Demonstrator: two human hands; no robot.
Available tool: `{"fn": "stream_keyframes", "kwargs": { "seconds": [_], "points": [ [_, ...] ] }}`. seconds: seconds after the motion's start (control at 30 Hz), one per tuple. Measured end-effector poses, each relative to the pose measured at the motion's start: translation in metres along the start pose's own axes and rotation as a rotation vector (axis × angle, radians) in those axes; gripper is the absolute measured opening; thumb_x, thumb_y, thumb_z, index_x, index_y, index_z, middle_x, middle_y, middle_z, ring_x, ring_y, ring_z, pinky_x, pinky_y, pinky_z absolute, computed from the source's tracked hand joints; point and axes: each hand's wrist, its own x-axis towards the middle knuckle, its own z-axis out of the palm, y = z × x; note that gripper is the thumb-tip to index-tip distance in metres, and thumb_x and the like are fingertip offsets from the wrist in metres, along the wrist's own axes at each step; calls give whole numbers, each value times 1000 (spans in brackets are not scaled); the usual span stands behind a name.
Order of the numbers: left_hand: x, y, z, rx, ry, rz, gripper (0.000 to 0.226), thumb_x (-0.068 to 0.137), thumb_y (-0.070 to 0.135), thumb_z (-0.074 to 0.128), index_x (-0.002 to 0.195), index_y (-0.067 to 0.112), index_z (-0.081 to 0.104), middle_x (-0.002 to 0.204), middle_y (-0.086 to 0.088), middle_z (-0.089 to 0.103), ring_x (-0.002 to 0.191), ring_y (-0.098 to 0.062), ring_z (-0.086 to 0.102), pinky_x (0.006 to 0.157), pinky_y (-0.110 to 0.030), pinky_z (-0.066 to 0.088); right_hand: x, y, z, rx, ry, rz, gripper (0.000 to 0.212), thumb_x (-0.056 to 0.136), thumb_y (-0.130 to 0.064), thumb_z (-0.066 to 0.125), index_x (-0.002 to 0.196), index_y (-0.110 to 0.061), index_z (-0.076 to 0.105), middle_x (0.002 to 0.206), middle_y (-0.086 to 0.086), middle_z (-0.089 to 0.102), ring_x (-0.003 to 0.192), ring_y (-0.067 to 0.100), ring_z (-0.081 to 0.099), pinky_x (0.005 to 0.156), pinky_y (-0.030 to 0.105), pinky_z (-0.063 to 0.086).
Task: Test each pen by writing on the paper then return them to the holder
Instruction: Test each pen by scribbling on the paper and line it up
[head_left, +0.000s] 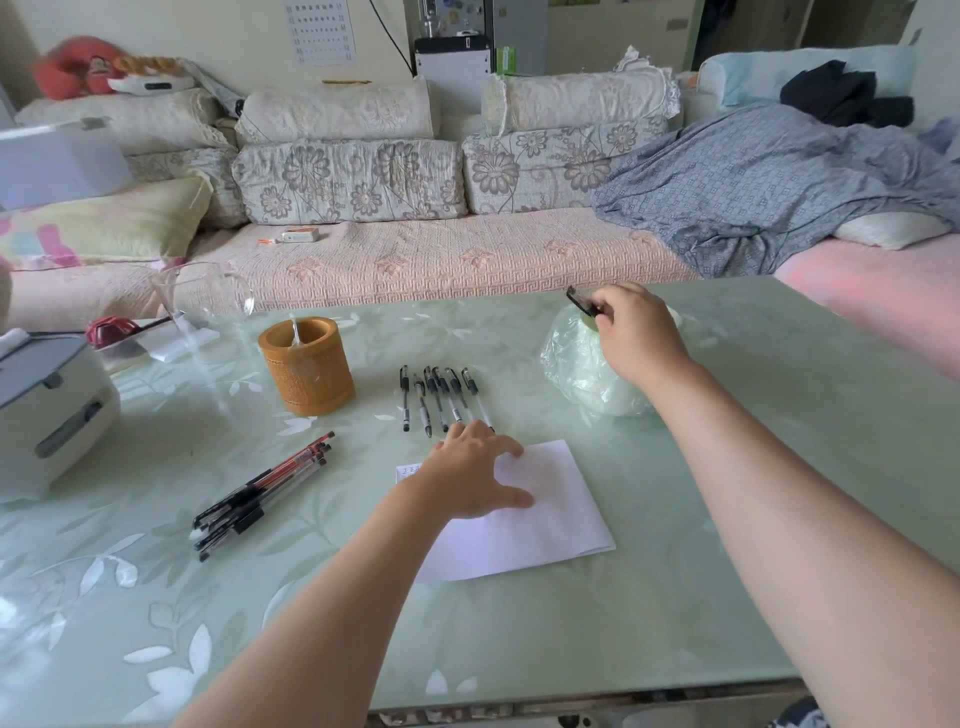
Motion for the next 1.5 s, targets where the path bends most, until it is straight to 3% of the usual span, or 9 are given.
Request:
{"fn": "stream_keyframes", "kwargs": {
  "seconds": [0.2,0.4,0.53,0.63,0.77,0.93,1.1,1.27,1.5],
  "points": [
    [-2,-3,2,-18,19,12,62,78,60,68,133,38,50,133,4,40,128,-17,29,108,-35,29,-1,-2,4,-147,-102,103,32,93,-13,49,122,-11,64,125,14,61,117,36,53,98,45,43],
    [-8,-9,2,-52,94,29,58,83,56,65,135,35,50,133,5,46,128,-16,34,107,-35,34,-9,-39,7,-65,-52,-85,27,86,-7,55,109,-11,69,109,13,59,107,33,53,95,40,43],
    [-14,-20,-9,-99,186,15,50,87,47,65,132,30,54,123,2,53,121,-18,42,102,-36,40,-29,-79,18,113,-257,-134,24,89,-7,51,101,-15,70,97,0,59,82,14,53,85,27,45],
    [-24,-34,-21,-113,282,-27,37,89,40,64,123,28,60,111,3,56,108,-17,49,94,-35,44,-44,-110,32,169,-399,-128,24,91,-11,50,102,-18,71,96,-3,64,80,11,53,78,22,42],
    [-49,-68,-37,-66,373,-138,24,90,33,60,113,26,62,100,6,56,99,-17,53,84,-35,48,-61,-148,57,214,-547,-135,25,91,-13,50,102,-20,71,97,-4,69,82,11,56,78,23,44],
    [-89,-127,-53,35,448,-308,21,89,29,57,109,24,63,103,3,58,103,-21,52,80,-34,47,-78,-190,94,178,-689,-241,32,94,-12,45,115,-23,68,124,0,64,111,18,58,100,32,45],
    [-118,-163,-59,123,361,-391,24,83,39,64,105,28,63,104,2,58,106,-22,52,80,-31,43,-90,-223,127,136,-755,-377,37,93,-12,47,125,-24,62,128,1,58,119,23,52,103,40,42],
    [-126,-169,-61,166,293,-391,26,82,38,64,106,30,63,104,3,60,107,-21,55,77,-29,40,-97,-241,147,32,-709,-564,40,94,-15,52,131,-28,58,126,1,59,121,24,48,102,37,37],
    [-123,-171,-64,114,211,-392,24,78,27,69,102,24,69,106,-3,59,105,-24,58,84,-30,47,-107,-244,159,-190,-617,-655,34,90,-17,54,124,-23,53,122,4,52,120,26,43,101,39,34]
  ]
}}
